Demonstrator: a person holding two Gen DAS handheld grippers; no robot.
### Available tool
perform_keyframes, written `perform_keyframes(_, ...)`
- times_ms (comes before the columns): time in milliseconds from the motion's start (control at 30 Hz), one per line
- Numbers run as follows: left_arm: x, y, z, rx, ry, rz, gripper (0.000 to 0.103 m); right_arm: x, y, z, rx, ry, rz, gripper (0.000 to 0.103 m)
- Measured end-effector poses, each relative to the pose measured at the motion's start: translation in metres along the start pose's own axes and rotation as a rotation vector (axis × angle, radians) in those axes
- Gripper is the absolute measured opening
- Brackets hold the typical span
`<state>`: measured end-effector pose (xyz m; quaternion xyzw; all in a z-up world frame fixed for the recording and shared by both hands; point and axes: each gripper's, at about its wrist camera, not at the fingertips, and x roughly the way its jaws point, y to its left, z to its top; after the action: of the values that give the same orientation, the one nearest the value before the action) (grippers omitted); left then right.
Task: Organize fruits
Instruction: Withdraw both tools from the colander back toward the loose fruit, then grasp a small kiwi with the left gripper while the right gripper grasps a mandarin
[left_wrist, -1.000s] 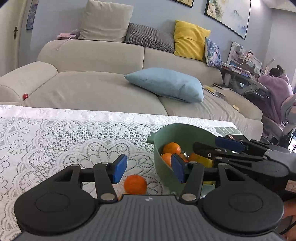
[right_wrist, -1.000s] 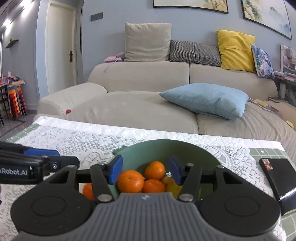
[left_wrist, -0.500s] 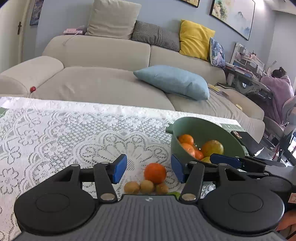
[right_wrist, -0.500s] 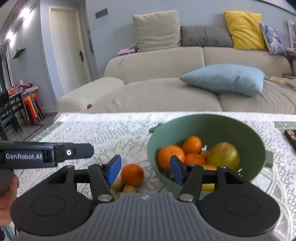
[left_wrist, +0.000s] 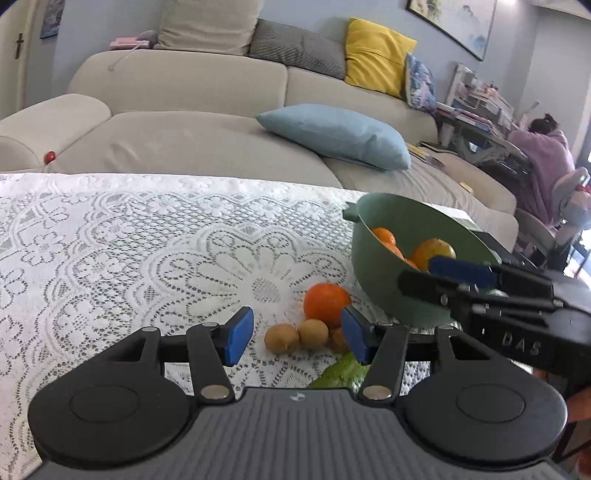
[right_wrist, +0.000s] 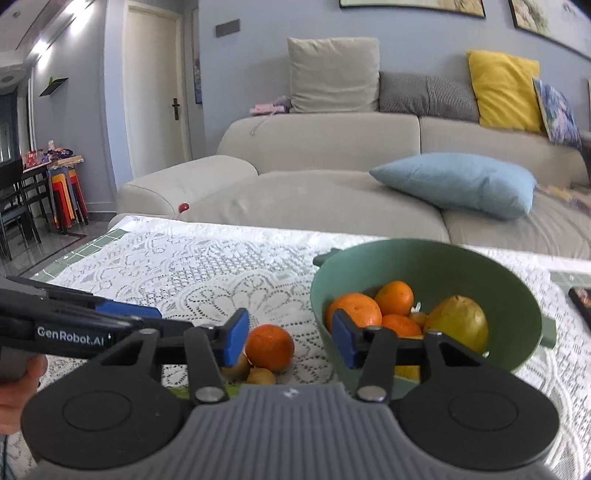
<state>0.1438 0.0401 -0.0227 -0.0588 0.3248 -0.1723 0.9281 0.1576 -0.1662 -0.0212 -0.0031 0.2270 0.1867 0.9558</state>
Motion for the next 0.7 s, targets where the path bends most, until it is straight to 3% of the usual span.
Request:
perform_keyframes(200, 0.002, 0.0, -0.007, 0.028, 0.027, -0.034, 0.054, 0.002, 0.016, -0.002, -0.101, 0.013, 0.058, 0.016)
perform_keyframes(400, 0.009, 0.007, -0.009, 0.021, 0.075, -0.007, 0.048, 0.024, 0.02, -0.012, -0.094, 0.154, 0.067, 0.014)
perform_keyframes(567, 0.019, 0.02, -0.004, -0.028, 0.1, -0.047, 0.044, 0.034, 0.019, -0.013, -0.066, 0.179, 0.068, 0.014)
perform_keyframes(700, 0.028, 0.022, -0.003, -0.018, 0.115, -0.032, 0.038, 0.04, 0.022, -0.013, -0.06, 0.181, 0.061, 0.014)
